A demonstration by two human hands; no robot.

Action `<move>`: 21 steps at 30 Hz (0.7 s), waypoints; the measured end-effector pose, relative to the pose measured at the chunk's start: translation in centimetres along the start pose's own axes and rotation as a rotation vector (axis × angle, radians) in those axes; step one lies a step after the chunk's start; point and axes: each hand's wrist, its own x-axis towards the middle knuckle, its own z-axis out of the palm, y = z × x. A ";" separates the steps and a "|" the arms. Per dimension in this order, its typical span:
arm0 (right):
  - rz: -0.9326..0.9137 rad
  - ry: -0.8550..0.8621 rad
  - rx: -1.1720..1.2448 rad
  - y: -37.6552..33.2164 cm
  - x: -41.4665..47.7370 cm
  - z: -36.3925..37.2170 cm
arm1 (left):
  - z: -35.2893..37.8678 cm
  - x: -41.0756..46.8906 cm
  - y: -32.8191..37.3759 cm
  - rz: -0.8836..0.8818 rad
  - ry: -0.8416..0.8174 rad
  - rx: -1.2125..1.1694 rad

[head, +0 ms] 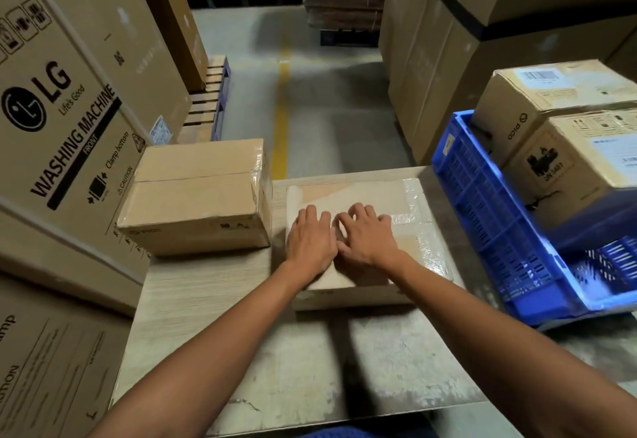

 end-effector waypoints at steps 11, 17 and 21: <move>0.032 -0.212 0.045 3.0 1.1 0.9 | 1.6 2.7 0.4 0.022 -0.205 0.038; 0.002 0.124 0.115 5.3 -2.5 0.9 | 2.4 -0.8 3.5 0.163 -0.161 -0.012; 0.050 0.163 0.133 5.1 -4.7 3.6 | 3.8 -1.6 4.3 0.146 -0.174 0.037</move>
